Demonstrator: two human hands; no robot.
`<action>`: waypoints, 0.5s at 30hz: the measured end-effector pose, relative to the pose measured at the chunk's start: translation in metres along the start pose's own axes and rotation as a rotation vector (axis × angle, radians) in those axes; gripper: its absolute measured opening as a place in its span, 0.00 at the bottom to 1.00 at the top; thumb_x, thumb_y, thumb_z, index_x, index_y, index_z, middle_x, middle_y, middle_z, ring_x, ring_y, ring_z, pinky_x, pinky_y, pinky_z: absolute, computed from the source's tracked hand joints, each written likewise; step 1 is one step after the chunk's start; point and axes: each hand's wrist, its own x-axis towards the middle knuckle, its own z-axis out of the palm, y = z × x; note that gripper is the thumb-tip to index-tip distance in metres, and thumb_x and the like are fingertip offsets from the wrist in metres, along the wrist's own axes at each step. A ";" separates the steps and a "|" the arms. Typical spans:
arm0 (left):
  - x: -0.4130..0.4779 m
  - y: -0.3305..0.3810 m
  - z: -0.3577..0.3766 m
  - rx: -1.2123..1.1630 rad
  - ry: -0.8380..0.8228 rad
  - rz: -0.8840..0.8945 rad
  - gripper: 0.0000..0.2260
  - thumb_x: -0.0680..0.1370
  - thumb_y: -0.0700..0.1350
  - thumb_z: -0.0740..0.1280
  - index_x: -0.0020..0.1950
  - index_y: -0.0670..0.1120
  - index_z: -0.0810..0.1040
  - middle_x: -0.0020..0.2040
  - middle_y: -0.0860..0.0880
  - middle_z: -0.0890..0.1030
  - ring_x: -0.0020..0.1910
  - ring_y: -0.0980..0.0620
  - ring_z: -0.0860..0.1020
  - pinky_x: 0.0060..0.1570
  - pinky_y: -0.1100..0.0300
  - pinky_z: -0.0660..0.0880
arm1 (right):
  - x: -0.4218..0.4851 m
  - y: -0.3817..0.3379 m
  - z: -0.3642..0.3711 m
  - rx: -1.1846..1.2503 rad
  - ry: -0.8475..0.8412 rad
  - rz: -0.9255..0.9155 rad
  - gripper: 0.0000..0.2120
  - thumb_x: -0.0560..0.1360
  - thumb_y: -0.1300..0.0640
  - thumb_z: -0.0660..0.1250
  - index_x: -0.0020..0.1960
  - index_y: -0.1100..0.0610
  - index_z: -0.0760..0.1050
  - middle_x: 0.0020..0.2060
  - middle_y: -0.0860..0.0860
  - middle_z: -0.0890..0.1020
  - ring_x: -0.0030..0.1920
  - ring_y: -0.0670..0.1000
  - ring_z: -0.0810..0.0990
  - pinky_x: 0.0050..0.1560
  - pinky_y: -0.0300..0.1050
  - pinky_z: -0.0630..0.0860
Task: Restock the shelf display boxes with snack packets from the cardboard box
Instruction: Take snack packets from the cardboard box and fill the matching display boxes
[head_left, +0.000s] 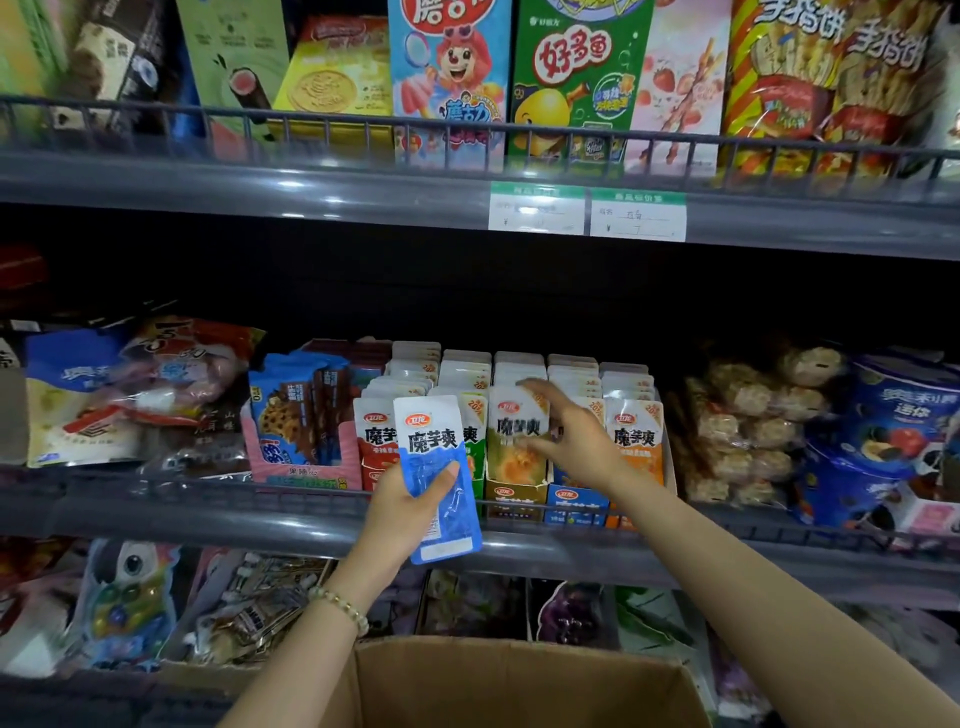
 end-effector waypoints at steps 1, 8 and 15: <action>-0.001 0.000 0.001 -0.007 -0.010 0.003 0.06 0.78 0.44 0.66 0.52 0.44 0.79 0.45 0.49 0.83 0.41 0.55 0.82 0.33 0.69 0.75 | -0.004 0.002 0.002 -0.070 -0.024 0.002 0.33 0.73 0.54 0.71 0.73 0.45 0.59 0.41 0.43 0.76 0.39 0.50 0.75 0.35 0.39 0.74; -0.005 0.001 0.012 -0.006 -0.093 0.063 0.06 0.77 0.45 0.67 0.51 0.45 0.80 0.46 0.49 0.84 0.42 0.57 0.82 0.38 0.67 0.75 | -0.015 -0.003 -0.008 -0.158 0.121 -0.022 0.28 0.77 0.48 0.64 0.74 0.44 0.58 0.65 0.49 0.65 0.58 0.45 0.71 0.51 0.36 0.70; -0.014 0.010 0.037 0.076 -0.167 0.155 0.10 0.79 0.50 0.61 0.46 0.45 0.77 0.44 0.42 0.83 0.43 0.46 0.81 0.39 0.62 0.74 | -0.054 -0.031 -0.012 0.775 -0.075 0.207 0.19 0.75 0.58 0.66 0.65 0.59 0.70 0.43 0.58 0.82 0.40 0.52 0.82 0.42 0.46 0.82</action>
